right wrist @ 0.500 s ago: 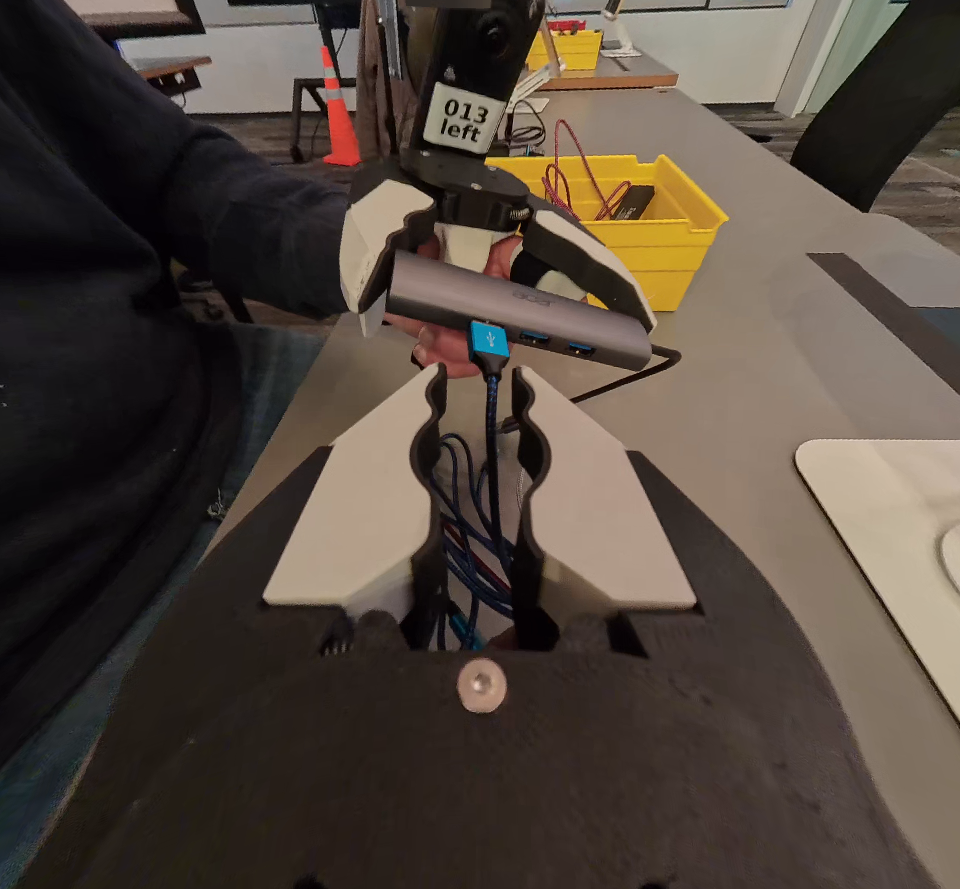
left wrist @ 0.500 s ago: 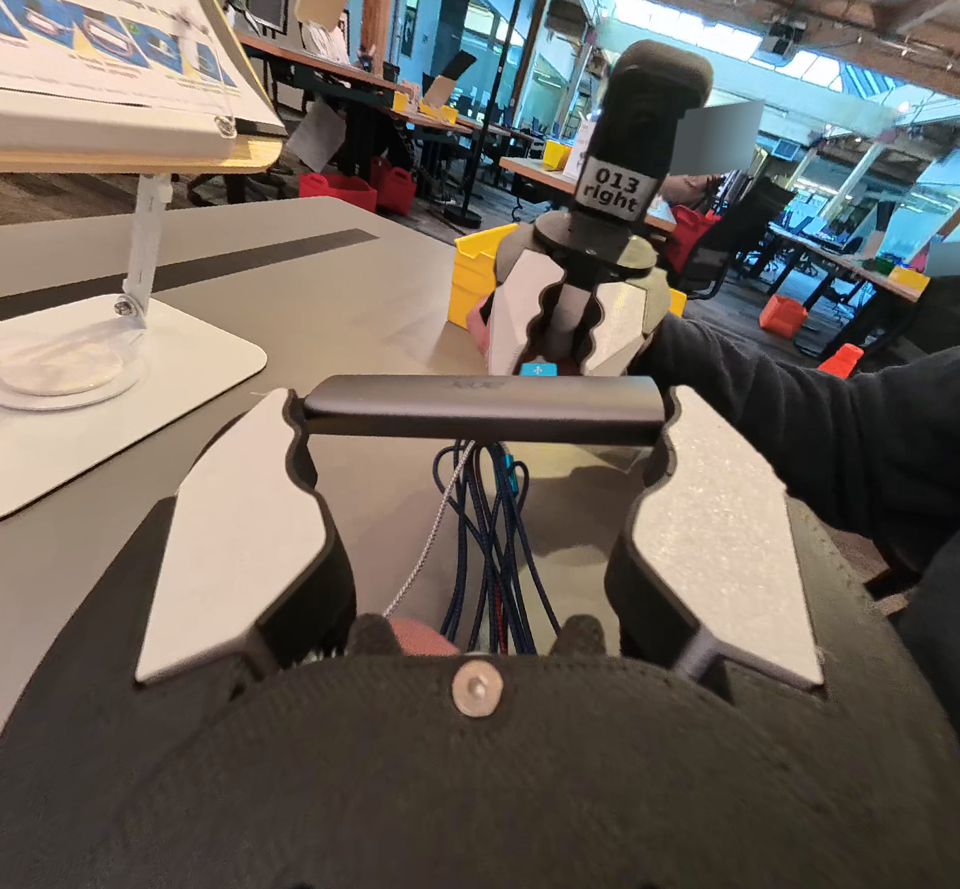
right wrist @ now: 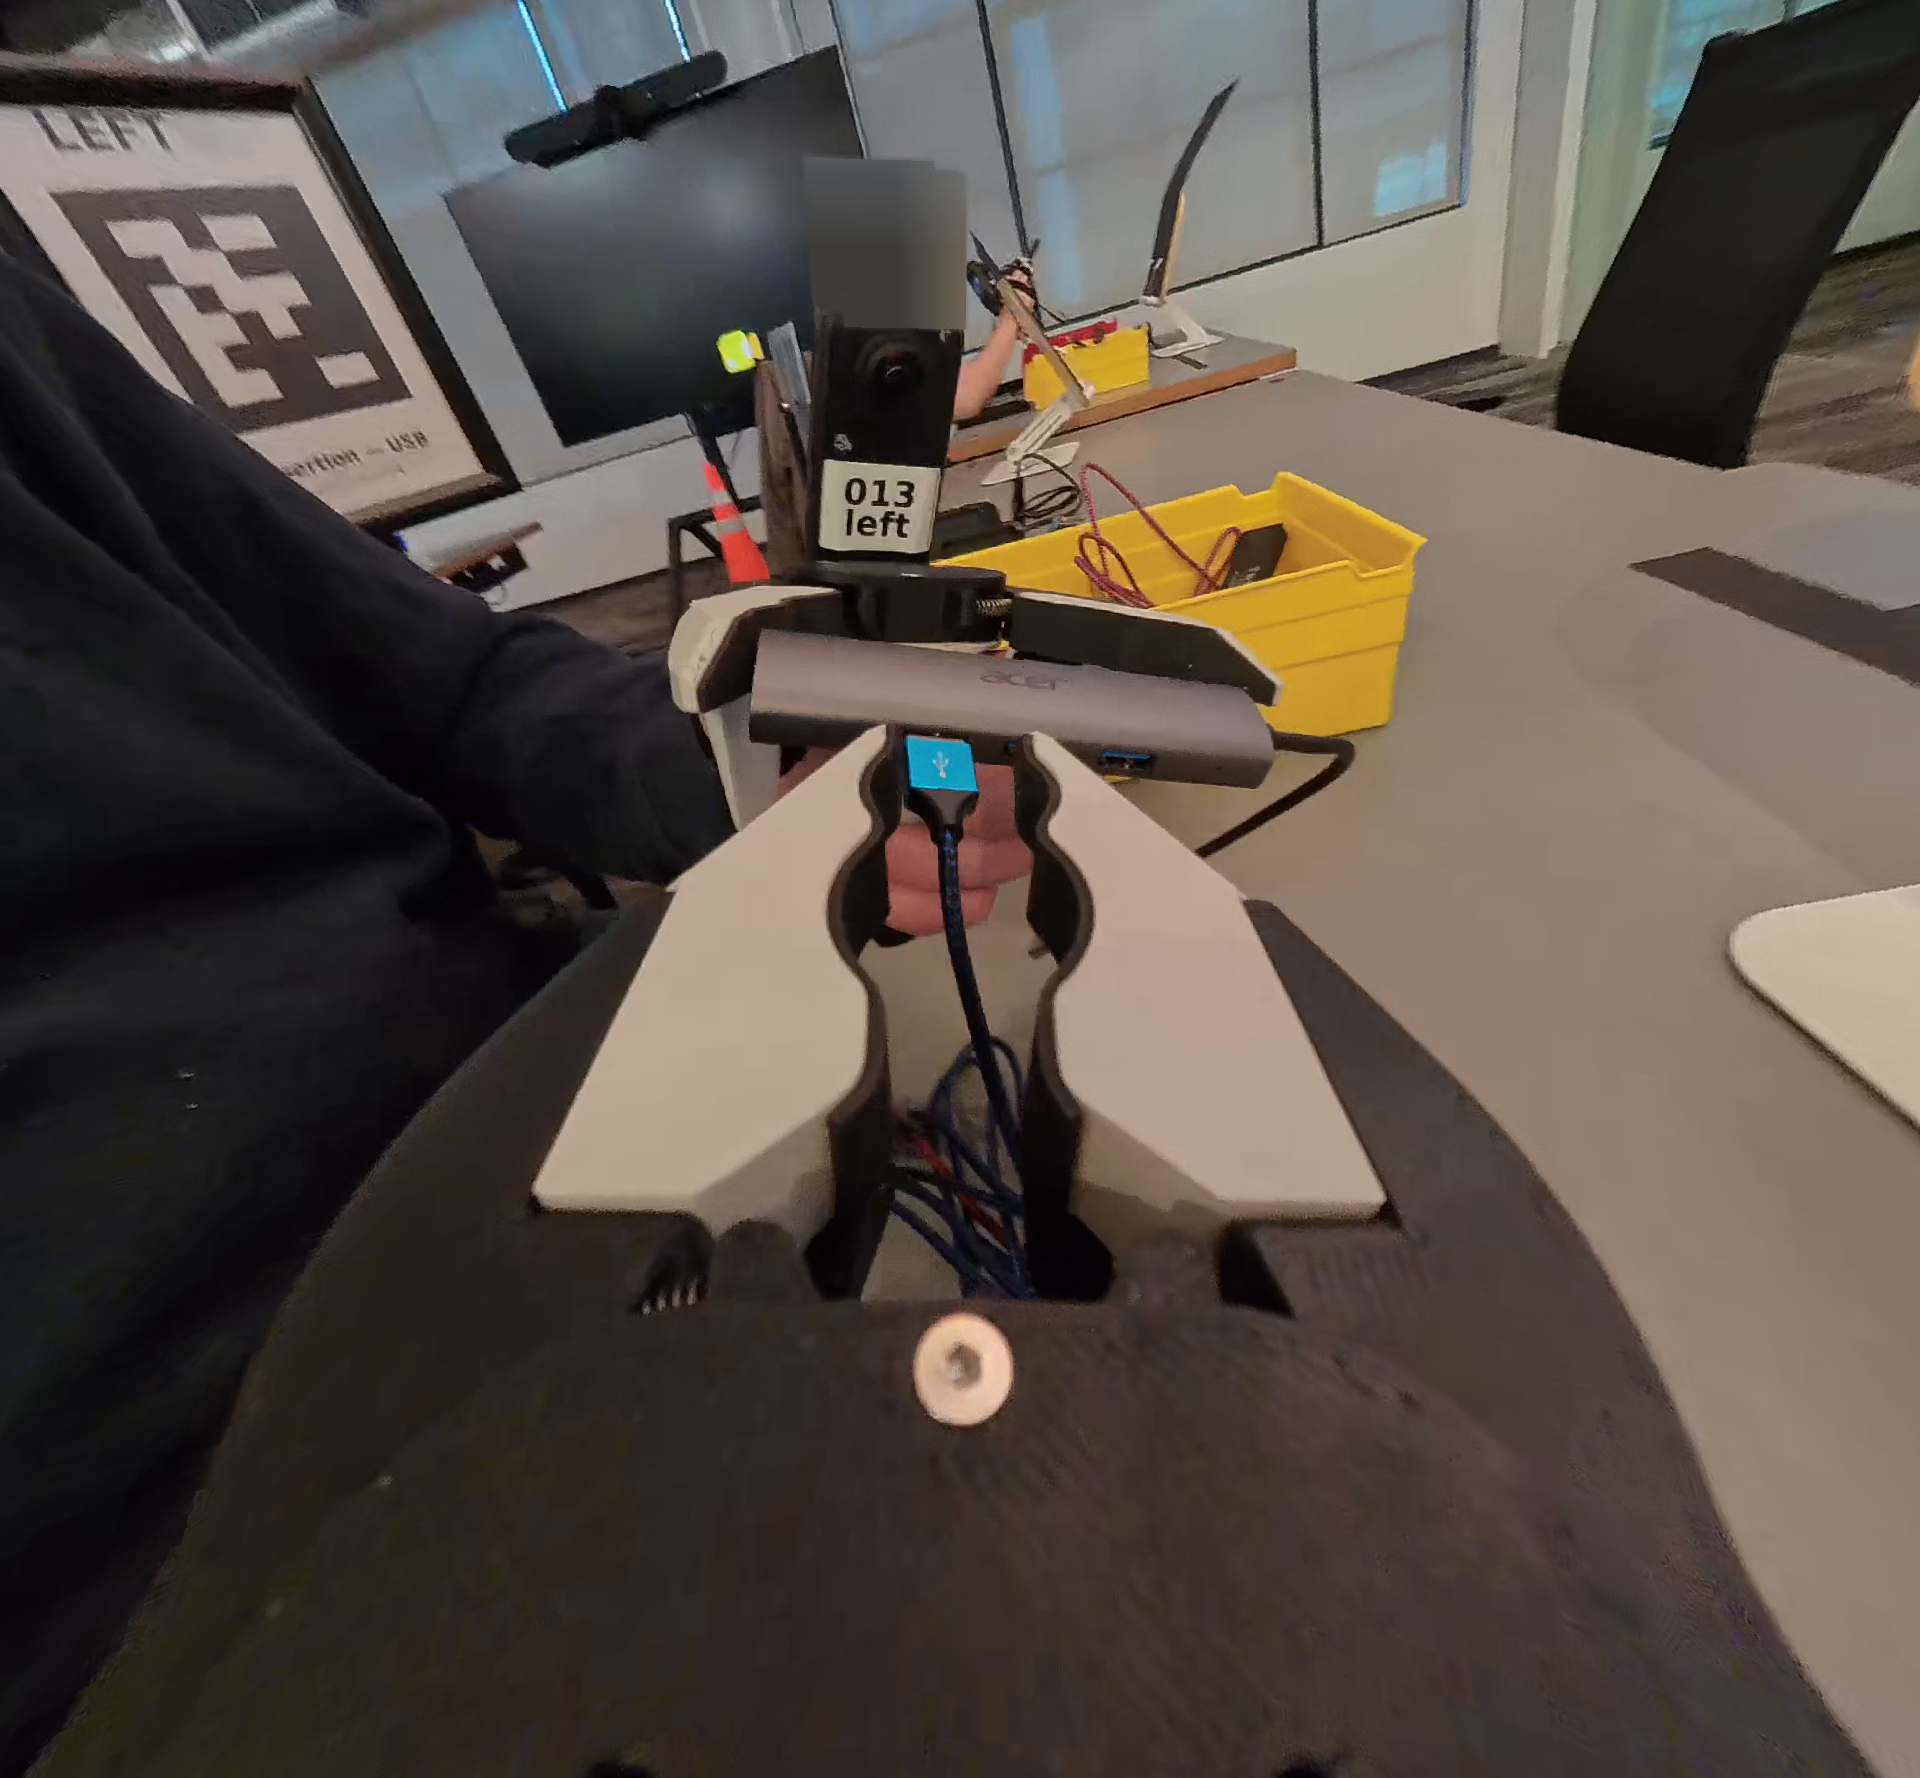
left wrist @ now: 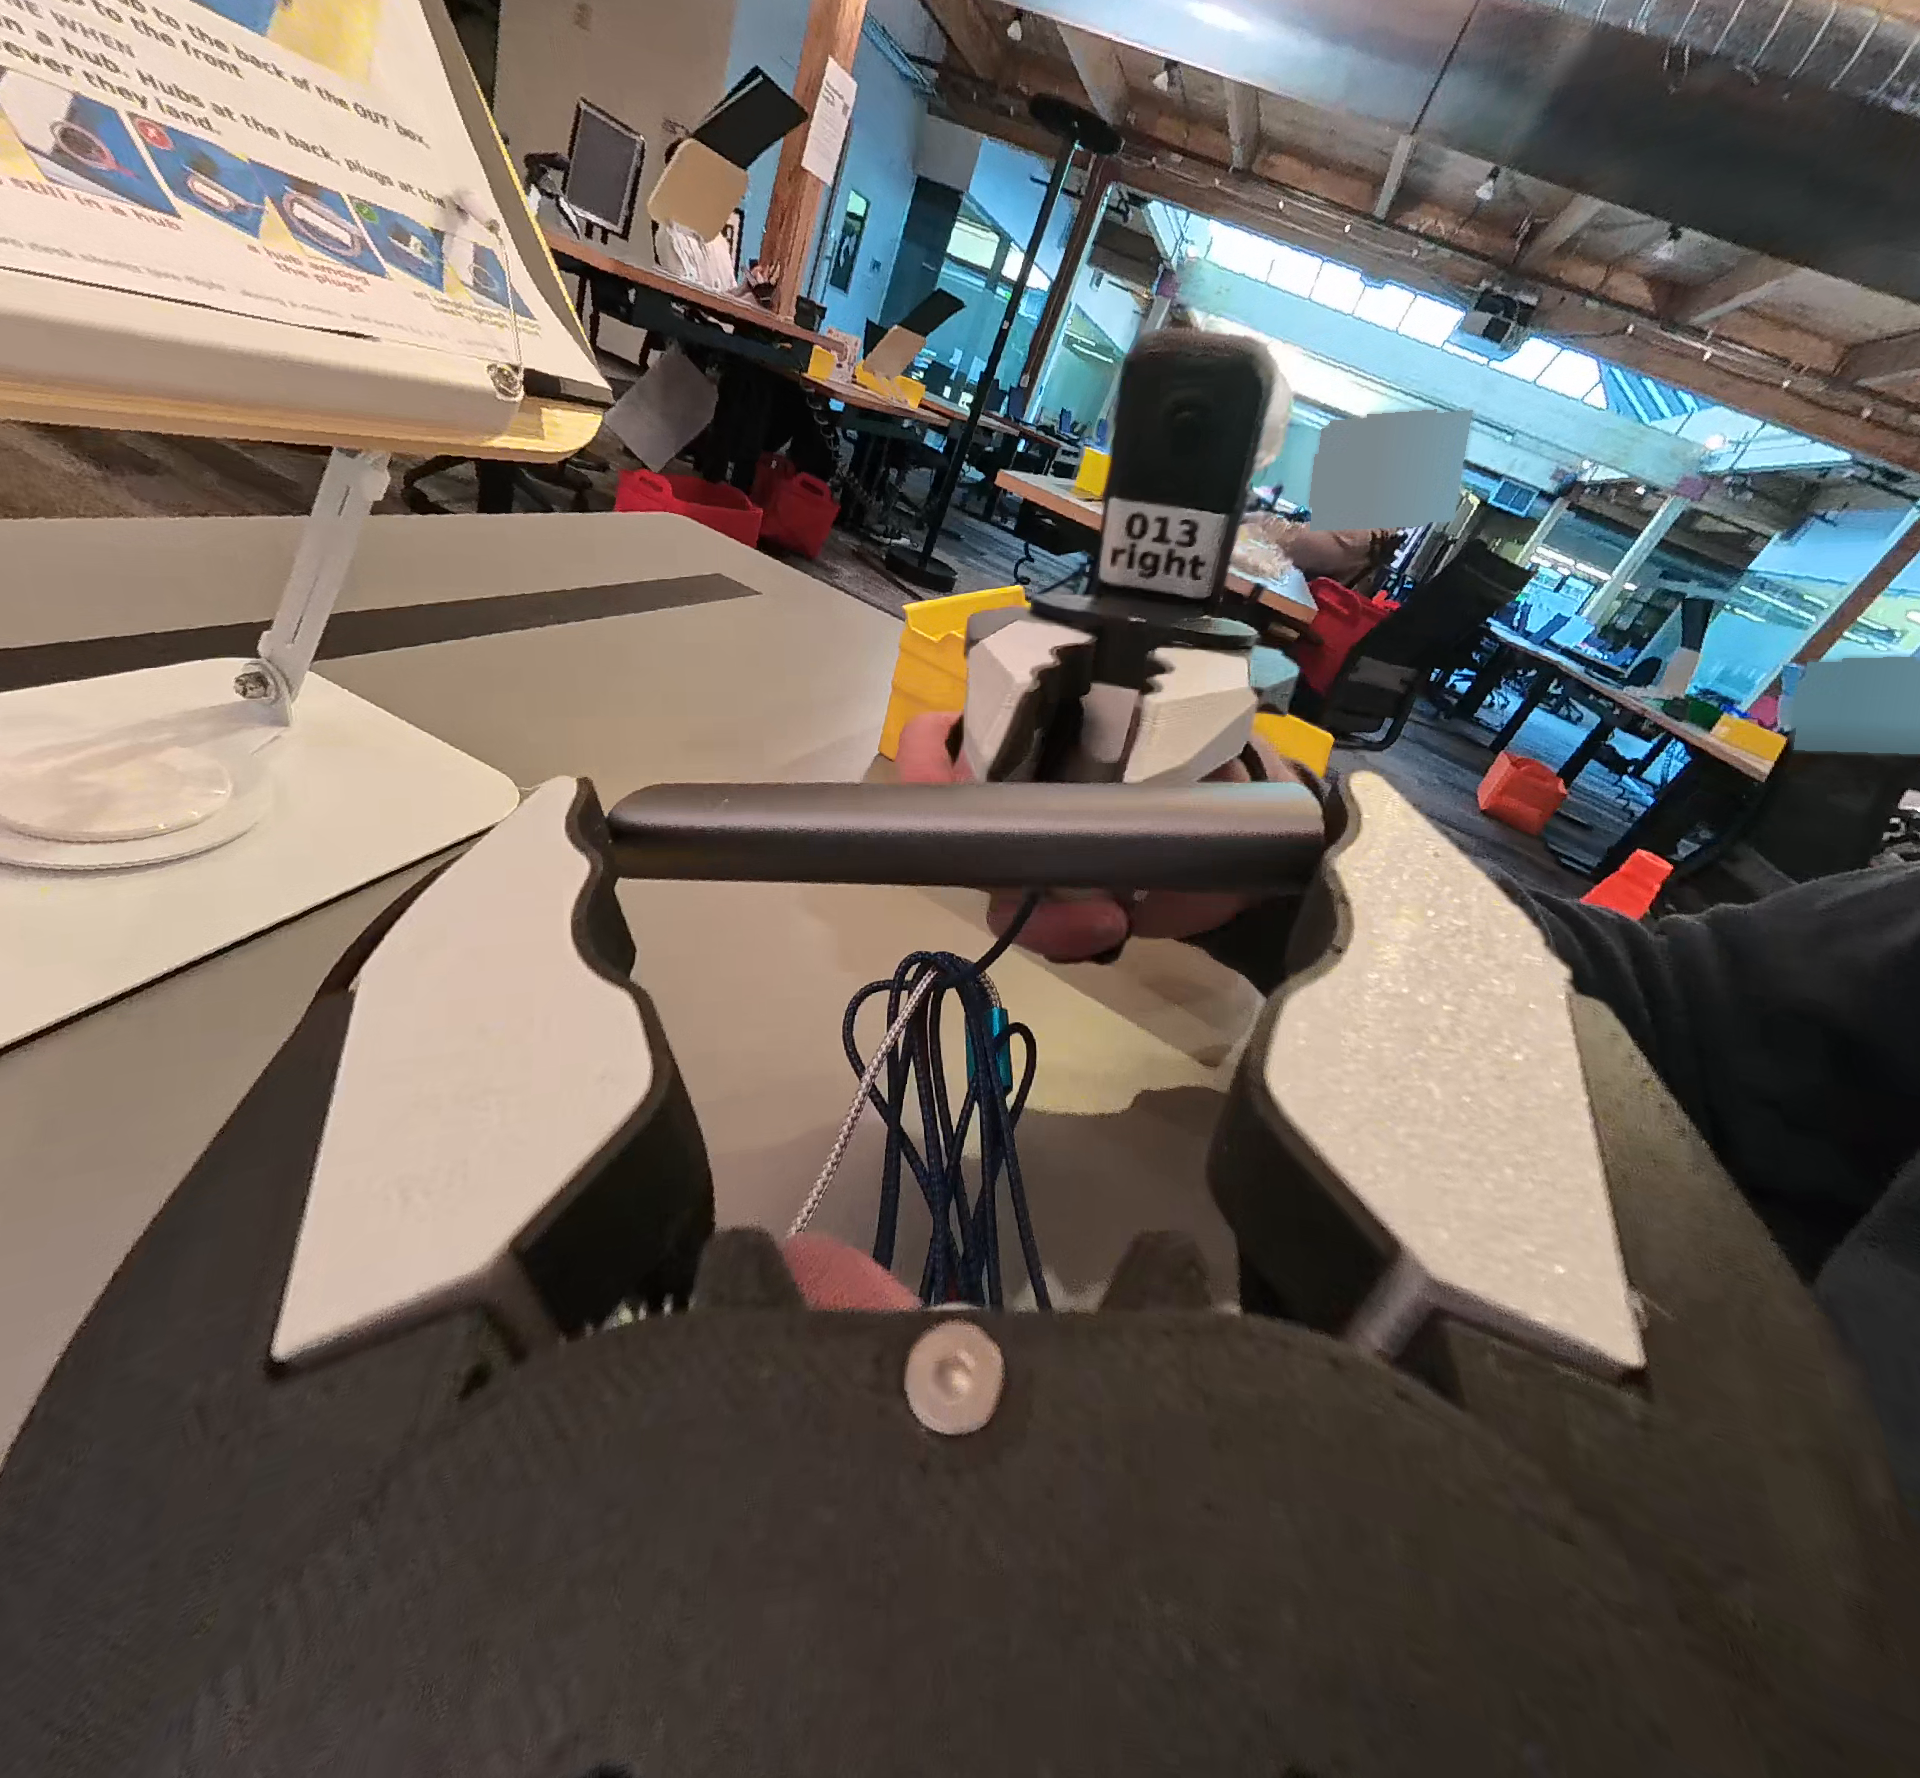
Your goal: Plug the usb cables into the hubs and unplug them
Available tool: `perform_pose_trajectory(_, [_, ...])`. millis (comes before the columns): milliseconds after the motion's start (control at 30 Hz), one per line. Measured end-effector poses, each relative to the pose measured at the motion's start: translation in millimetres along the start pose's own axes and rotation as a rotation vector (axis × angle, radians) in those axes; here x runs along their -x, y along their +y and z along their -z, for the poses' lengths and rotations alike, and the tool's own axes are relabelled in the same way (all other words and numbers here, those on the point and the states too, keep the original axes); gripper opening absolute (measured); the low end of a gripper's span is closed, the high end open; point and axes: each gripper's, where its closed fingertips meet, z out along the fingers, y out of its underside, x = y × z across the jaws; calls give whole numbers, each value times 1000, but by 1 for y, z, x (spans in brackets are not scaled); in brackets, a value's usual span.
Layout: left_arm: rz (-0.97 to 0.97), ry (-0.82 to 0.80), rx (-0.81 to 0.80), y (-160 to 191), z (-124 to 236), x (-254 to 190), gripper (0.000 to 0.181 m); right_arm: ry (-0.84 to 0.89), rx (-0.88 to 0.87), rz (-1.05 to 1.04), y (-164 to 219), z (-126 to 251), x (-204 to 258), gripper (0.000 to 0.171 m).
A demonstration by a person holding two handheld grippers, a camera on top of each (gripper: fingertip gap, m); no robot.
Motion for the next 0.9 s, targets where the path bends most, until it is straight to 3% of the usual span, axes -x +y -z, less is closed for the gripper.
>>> perform_pose_trajectory(233, [2, 5, -14, -1, 0, -2, 124, -62, -8, -126, 13, -2, 2, 24])
perform_pose_trajectory(300, [4, 3, -16, -1, 0, -2, 124, -87, -41, -157, 12, -3, 4, 16])
perform_pose_trajectory(900, [35, 8, -60, -5, 0, -4, 124, -114, -207, -213, -2, -3, 9, 11])
